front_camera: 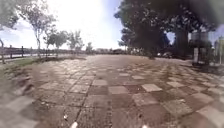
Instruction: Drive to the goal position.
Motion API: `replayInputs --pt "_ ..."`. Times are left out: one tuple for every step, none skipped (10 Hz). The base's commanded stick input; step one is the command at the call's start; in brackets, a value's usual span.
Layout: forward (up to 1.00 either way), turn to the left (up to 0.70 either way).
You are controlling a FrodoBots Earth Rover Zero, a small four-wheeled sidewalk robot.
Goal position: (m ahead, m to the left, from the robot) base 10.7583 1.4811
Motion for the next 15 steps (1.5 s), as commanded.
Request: replayInputs --pt "1.00 0.00" --pt "1.00 0.00" --pt "1.00 0.00" --pt "1.00 0.00" --pt "1.00 0.00" --pt "1.00 0.00" --pt "1.00 0.00" --pt "1.00 0.00" --pt "1.00 0.00" --pt "1.00 0.00" --pt "1.00 0.00" --pt "1.00 0.00" --pt "1.00 0.00" --pt "1.00 0.00" --pt "1.00 0.00"
